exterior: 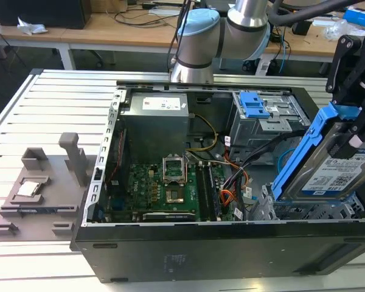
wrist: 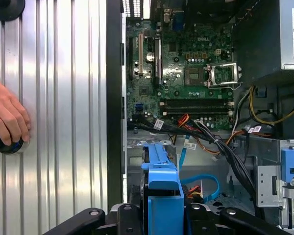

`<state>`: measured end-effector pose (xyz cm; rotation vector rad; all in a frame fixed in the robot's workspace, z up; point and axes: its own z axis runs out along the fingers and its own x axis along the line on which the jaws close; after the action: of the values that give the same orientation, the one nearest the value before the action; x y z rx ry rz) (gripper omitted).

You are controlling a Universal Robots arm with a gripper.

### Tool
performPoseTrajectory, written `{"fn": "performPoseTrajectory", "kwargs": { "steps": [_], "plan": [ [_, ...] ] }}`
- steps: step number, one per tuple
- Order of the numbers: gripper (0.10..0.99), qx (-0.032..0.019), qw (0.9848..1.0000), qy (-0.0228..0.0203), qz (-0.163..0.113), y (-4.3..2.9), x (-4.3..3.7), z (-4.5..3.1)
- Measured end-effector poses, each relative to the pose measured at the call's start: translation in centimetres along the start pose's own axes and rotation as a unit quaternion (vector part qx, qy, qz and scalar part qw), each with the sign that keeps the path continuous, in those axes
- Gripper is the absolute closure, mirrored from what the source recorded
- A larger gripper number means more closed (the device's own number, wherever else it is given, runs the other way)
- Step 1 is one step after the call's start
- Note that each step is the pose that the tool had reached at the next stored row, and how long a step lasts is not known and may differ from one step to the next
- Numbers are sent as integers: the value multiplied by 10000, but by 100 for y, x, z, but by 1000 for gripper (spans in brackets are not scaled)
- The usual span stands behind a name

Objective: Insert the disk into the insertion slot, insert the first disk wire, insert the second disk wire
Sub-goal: 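Insert the disk into the insertion slot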

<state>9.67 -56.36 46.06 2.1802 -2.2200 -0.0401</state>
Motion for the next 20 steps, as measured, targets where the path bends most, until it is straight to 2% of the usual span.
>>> {"fn": "performPoseTrajectory", "kwargs": {
  "steps": [2,6,20],
  "plan": [
    [722,0,10000,0,0,0,-87,2],
    [722,0,10000,0,-1,1,-149,9],
    [722,0,10000,1,-1,-4,-151,123]
  ]
}}
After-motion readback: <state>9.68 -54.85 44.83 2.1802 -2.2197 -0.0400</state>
